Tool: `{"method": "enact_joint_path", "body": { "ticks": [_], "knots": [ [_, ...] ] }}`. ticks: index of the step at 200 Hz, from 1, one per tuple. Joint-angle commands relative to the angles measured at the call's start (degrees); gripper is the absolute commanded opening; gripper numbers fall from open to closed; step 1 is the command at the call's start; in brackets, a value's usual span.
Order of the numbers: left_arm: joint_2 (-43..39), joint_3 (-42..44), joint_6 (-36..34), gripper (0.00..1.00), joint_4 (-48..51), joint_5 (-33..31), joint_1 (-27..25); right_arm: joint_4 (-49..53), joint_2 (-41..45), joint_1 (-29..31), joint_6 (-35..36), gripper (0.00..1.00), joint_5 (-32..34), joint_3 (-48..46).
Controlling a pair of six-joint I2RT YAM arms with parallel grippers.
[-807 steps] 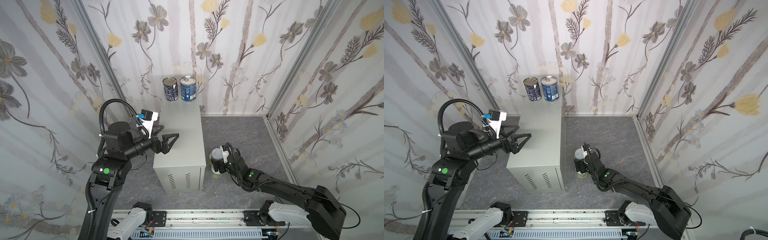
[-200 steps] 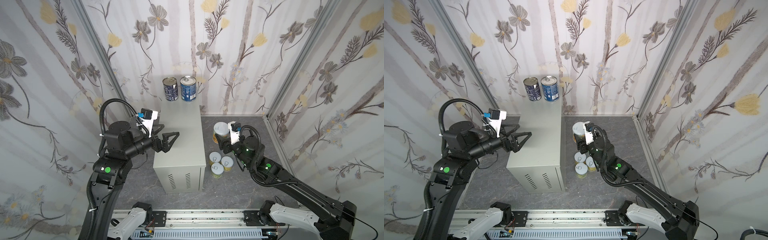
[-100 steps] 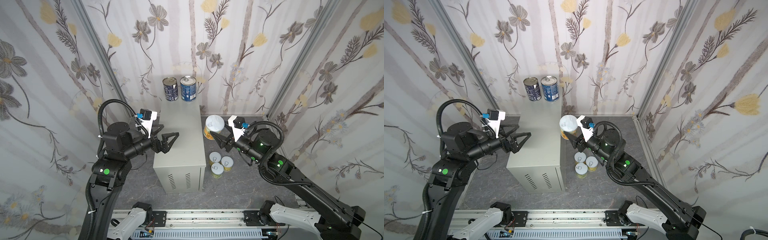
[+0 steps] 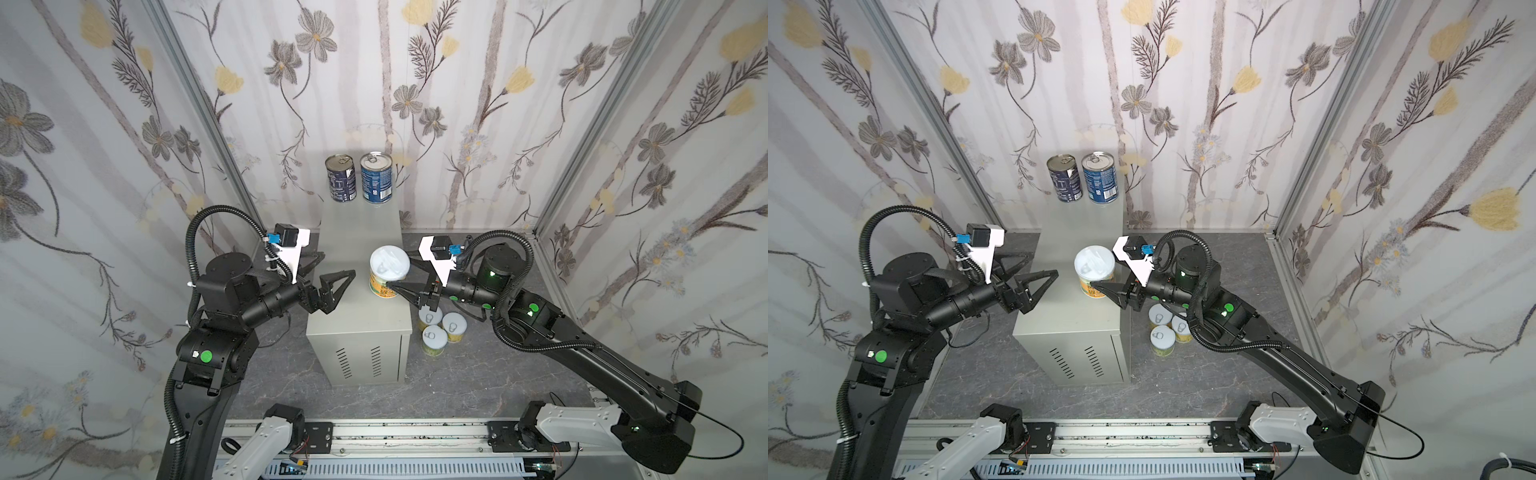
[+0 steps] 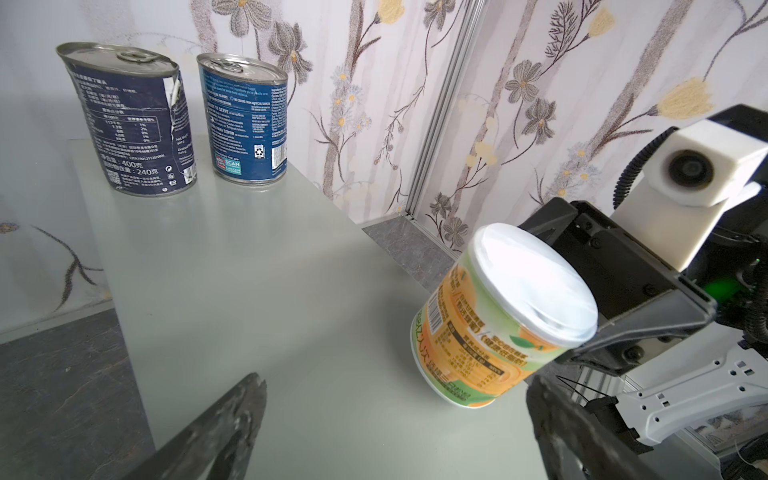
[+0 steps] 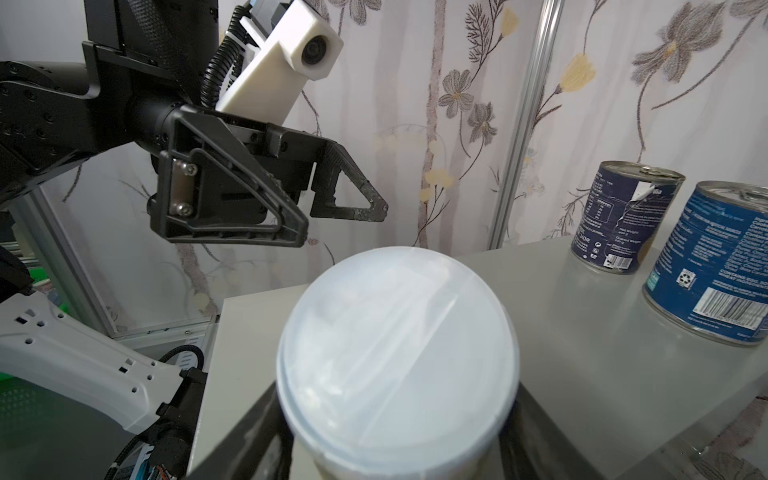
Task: Place and organize the canned foods onto the counter
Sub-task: 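Set the canister on the cabinet top while the left gripper grasps it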
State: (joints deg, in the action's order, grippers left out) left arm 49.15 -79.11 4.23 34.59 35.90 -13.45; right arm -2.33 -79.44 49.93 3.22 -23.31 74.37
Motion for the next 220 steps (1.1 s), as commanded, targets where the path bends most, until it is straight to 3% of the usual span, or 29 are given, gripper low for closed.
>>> {"method": "enact_joint_path", "body": {
  "ticks": [1, 95, 168, 220],
  "knots": [
    [-0.56, 0.32, -0.78, 1.0, -0.62, -0.83, 0.02, -5.45, -1.46, 0.43, 0.0, 0.63, -1.43, 1.55],
    [-0.2, -0.16, -0.12, 1.0, -0.53, 2.12, -0.02, -5.74, -3.99, 0.91, -0.39, 0.73, -1.16, 2.72],
    [2.8, -1.57, 0.57, 1.0, -0.36, 9.79, -1.38, -5.09, -1.93, 0.71, -0.16, 0.96, 2.66, 2.47],
    [6.0, -3.43, -1.32, 1.0, 1.47, 7.69, -4.92, -5.23, 6.4, -4.46, -9.78, 1.0, 9.08, -1.27]
  ]
}}
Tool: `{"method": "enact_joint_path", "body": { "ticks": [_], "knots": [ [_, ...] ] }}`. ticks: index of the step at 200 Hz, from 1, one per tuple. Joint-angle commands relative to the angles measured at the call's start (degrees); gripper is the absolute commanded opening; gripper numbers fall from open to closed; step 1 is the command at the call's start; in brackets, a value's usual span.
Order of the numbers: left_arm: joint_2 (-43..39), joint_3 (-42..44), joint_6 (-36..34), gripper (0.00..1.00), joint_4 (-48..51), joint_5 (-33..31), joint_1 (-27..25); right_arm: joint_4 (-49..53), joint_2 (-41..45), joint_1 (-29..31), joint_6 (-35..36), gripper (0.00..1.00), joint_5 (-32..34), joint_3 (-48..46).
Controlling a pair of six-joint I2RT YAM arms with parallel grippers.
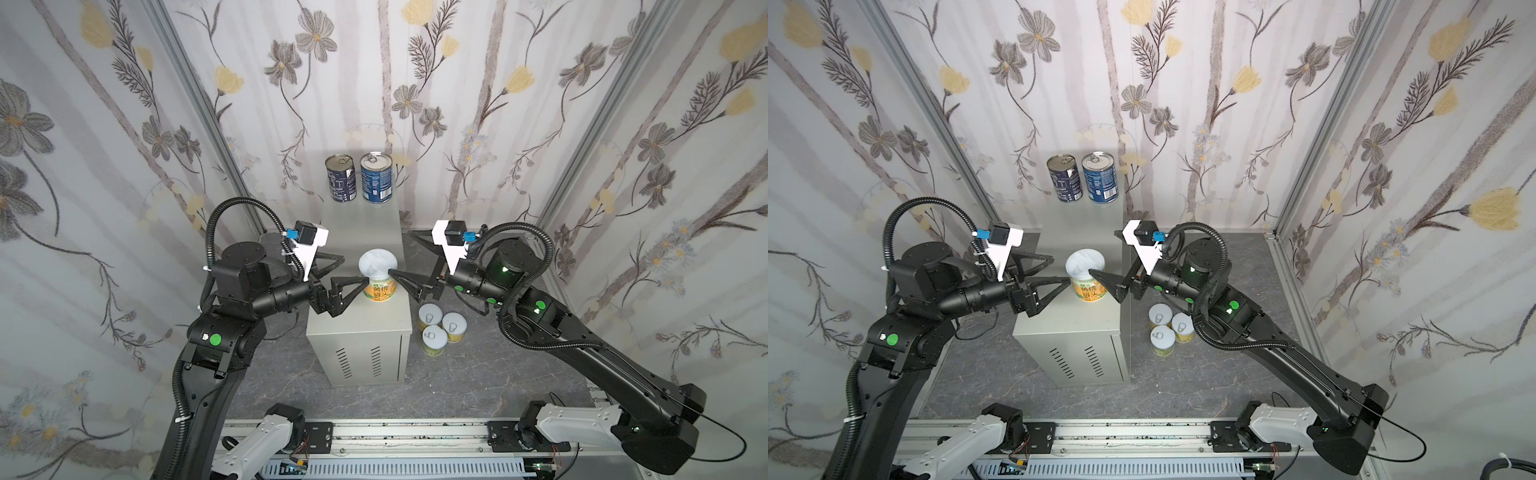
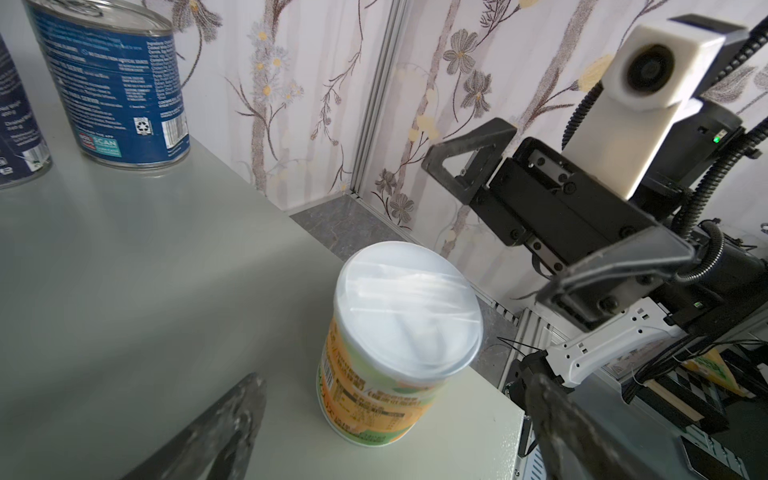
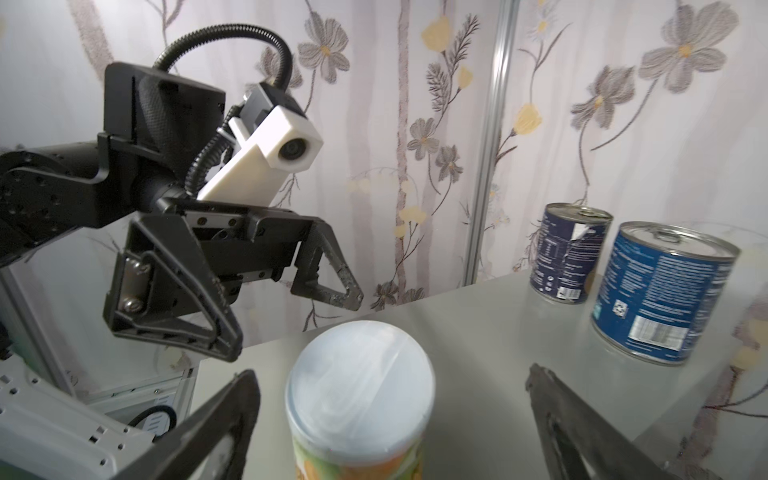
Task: Place and organize the canned foods onto the counter
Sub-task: 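Set the canister on the cabinet top while the left gripper grasps it, then slide the canister with the left gripper toward the blue cans while right withdraws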
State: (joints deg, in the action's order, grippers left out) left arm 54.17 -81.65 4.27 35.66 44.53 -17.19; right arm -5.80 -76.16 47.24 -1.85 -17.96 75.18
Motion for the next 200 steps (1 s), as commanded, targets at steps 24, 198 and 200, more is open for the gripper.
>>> {"method": "enact_joint_path", "body": {
  "ticks": [24, 198, 200],
  "knots": [
    [3.09, -1.23, -3.09, 1.0, 1.74, -4.76, -3.81, -2.35, 8.8, -2.95, -5.68, 1.0, 6.15, -6.72],
    [6.74, -2.03, -9.41, 0.76, -4.24, -17.91, -13.83, -5.35, 19.38, -5.1, -6.15, 1.0, 5.66, -20.77],
    [6.74, -2.03, -9.45, 0.76, -4.38, -18.08, -13.86, -5.36, 19.4, -5.07, -6.15, 1.0, 5.54, -20.82]
  ]
}}
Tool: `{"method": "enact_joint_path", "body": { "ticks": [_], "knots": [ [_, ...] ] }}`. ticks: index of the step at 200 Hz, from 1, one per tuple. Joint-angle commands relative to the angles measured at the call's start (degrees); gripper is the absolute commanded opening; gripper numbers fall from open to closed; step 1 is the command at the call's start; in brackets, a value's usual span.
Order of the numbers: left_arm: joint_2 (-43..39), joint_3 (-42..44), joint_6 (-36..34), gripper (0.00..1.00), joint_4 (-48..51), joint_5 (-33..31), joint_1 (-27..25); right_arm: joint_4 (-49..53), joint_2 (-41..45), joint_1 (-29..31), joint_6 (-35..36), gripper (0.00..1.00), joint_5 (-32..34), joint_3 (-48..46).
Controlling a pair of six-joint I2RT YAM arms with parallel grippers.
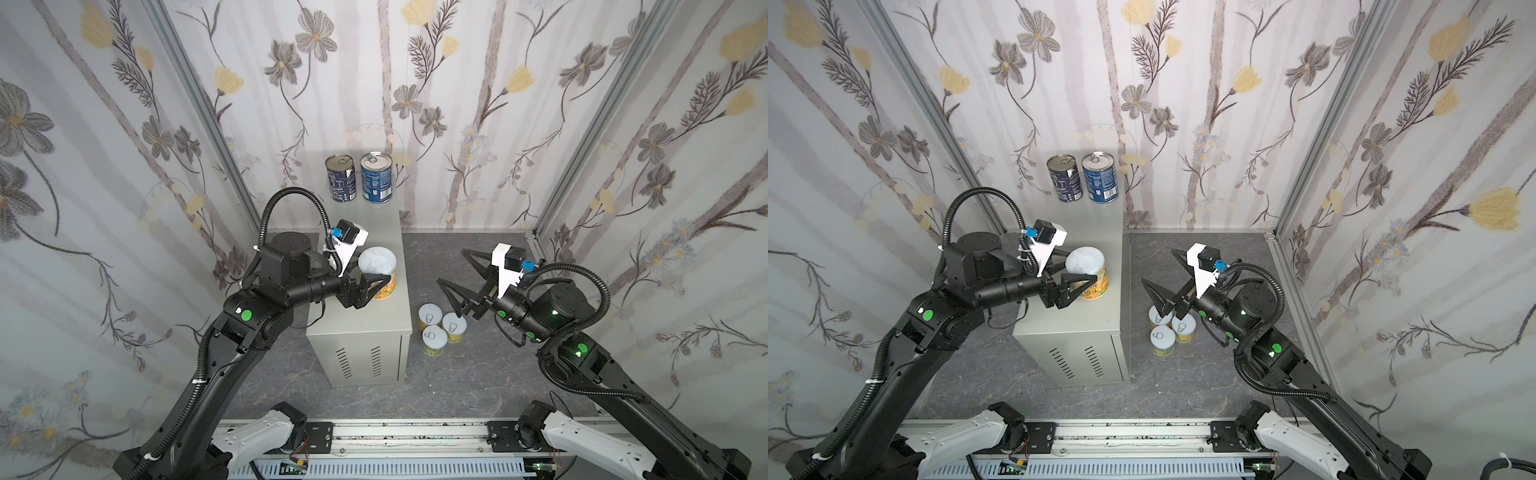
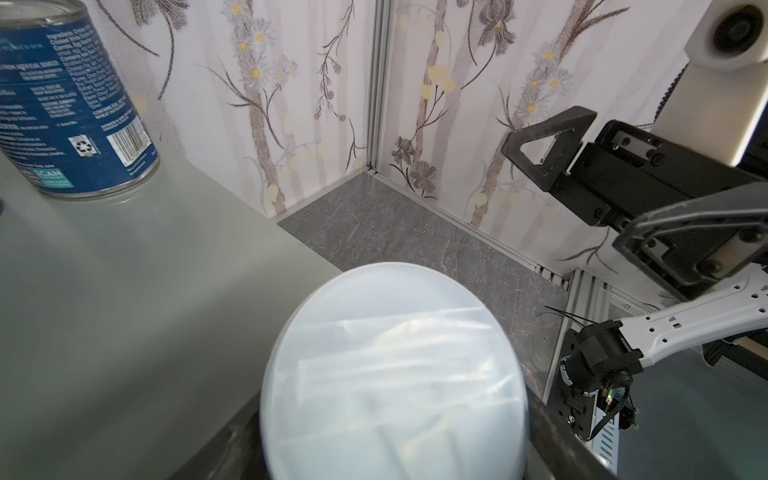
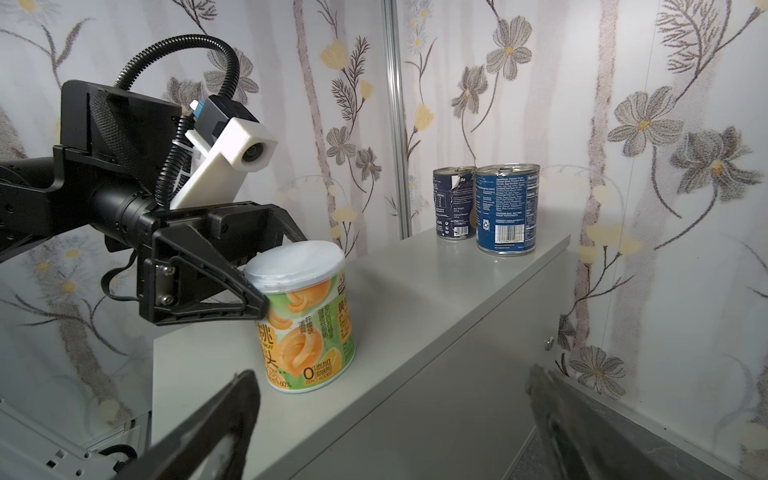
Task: Place and organize the canned foods onto the counter
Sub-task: 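Slide the canister with the left gripper toward the blue cans while right withdraws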
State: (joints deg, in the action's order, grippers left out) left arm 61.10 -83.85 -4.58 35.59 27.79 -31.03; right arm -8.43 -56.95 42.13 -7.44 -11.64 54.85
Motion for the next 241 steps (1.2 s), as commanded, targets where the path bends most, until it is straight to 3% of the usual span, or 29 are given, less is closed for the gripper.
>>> {"method": "enact_joint_path", "body": {
  "ticks": [1, 82, 115, 161, 208, 241],
  "knots": [
    [-0.15, 0.18, -0.6, 0.76, -4.4, -1.43, 0.03, -2.73, 0.18, 0.01, -0.56, 1.0, -0.81, -0.51],
    [0.07, 2.7, -3.63, 0.76, -9.54, -11.59, 0.09, -3.97, 0.65, 0.06, 0.01, 1.0, -6.82, -2.42],
    [2.53, 0.97, -5.99, 0.77, -9.75, -12.59, 1.43, -4.16, 0.27, 0.37, 0.79, 1.0, -11.4, -2.67],
    [5.99, -3.02, -6.84, 0.77, -10.79, -6.63, 6.81, -2.26, -1.23, 2.23, 2.19, 1.0, -11.06, -1.35],
    [8.63, -4.55, -6.19, 0.77, -13.08, 0.97, 14.27, 0.08, -3.04, 4.57, -0.67, 1.0, 0.39, 0.96],
    [10.87, -5.21, -4.29, 0.76, -16.21, 5.74, 18.96, 1.27, -4.6, 6.25, -1.35, 1.0, 4.58, 2.01]
  ]
}}
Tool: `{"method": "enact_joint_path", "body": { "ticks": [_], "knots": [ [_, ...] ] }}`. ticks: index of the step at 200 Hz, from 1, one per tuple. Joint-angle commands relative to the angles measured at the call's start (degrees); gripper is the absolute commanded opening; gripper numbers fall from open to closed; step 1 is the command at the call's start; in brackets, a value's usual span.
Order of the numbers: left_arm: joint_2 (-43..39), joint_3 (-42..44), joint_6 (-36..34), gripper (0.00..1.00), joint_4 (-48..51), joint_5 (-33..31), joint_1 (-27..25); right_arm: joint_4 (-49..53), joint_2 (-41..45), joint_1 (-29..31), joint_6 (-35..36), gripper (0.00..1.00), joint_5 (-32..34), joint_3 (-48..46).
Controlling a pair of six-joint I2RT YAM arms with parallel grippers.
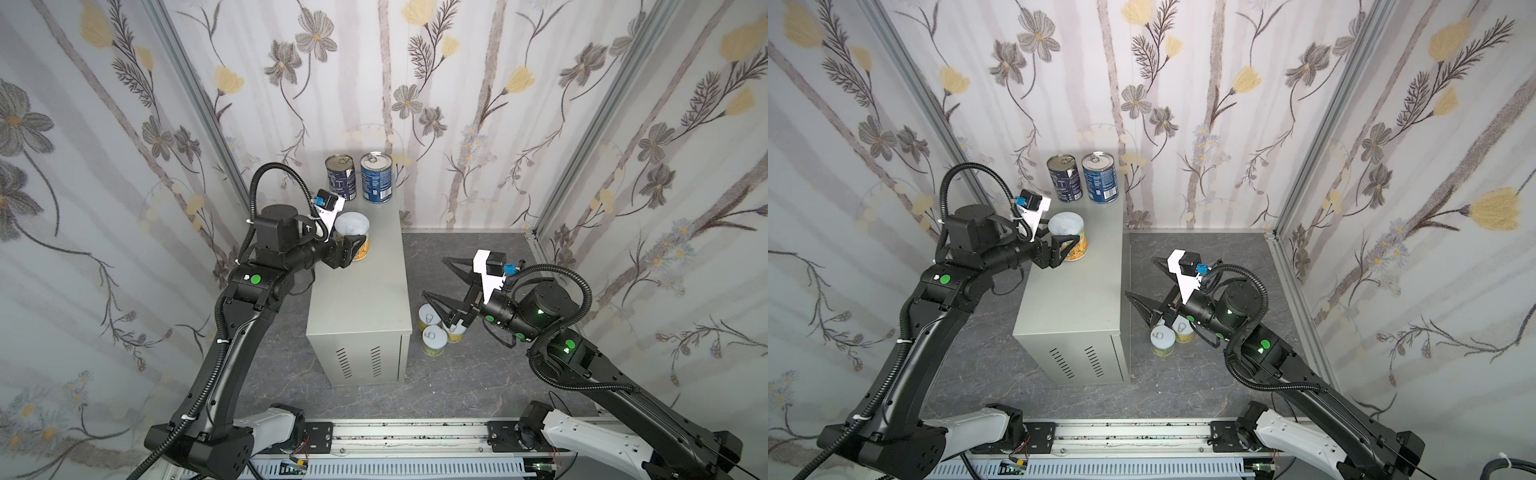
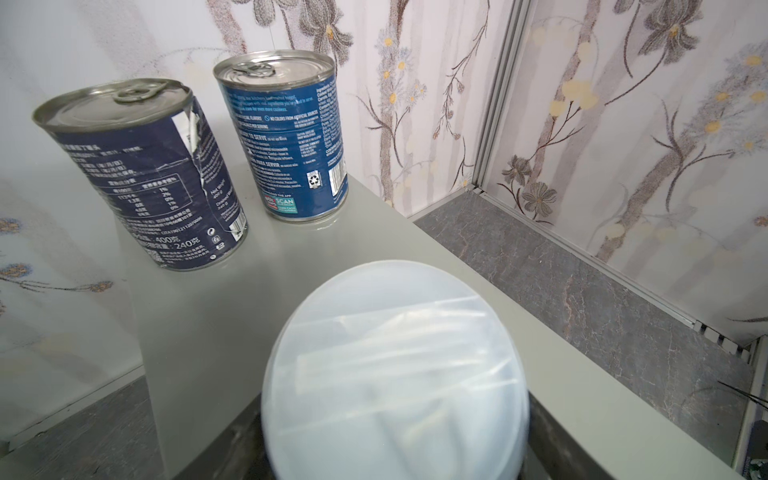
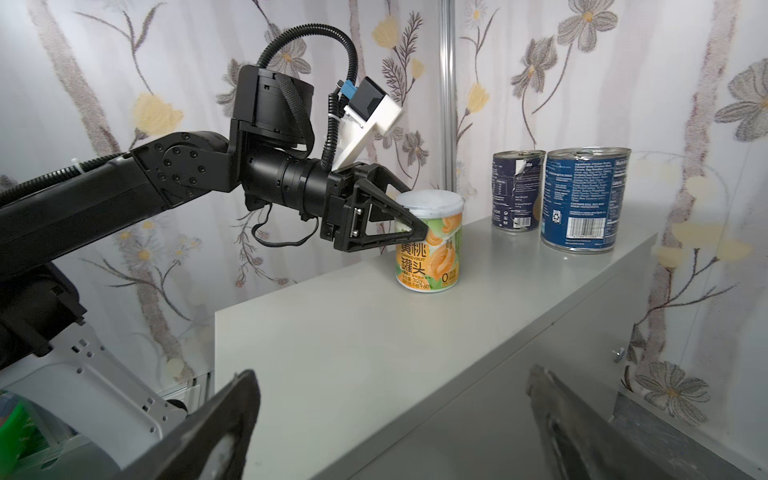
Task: Place and organize the canned foods onto the counter
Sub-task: 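Slide the canister with the left gripper toward the blue cans while right withdraws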
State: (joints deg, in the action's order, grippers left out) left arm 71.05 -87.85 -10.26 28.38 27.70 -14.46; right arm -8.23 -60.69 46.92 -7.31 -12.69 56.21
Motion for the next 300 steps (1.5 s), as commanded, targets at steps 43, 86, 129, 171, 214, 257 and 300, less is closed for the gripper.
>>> {"method": "enact_joint_path", "body": {
  "ticks": [43, 86, 129, 171, 214, 257, 300],
  "knots": [
    [4.64, -1.35, 0.16, 0.76, -12.41, 6.48, 5.47, 0.08, -1.96, 2.94, -1.92, 1.0, 6.53, 0.9],
    [7.88, -3.04, -0.38, 0.76, -14.5, 6.51, 7.07, -0.22, -3.49, 3.17, -2.43, 1.0, 7.4, 1.6],
    [9.68, -3.99, -1.93, 0.76, -14.68, 5.76, 8.5, 0.17, -5.17, 3.23, -2.62, 1.0, 8.11, 3.2],
    [11.61, -4.43, -2.22, 0.76, -15.26, 6.78, 9.56, 1.53, -8.2, 3.19, -2.66, 1.0, 8.5, 6.98],
    [14.68, -5.54, -1.53, 0.76, -16.01, 8.5, 9.81, 2.01, -10.41, 3.29, -3.41, 1.0, 10.28, 9.22],
    [16.53, -6.23, -1.69, 0.76, -15.61, 8.44, 9.8, 2.48, -10.97, 3.27, -3.59, 1.0, 11.45, 10.27],
    [16.4, -5.84, -2.69, 0.76, -14.66, 6.72, 9.77, 3.61, -11.82, 3.3, -2.91, 1.0, 11.46, 11.76]
  ]
}}
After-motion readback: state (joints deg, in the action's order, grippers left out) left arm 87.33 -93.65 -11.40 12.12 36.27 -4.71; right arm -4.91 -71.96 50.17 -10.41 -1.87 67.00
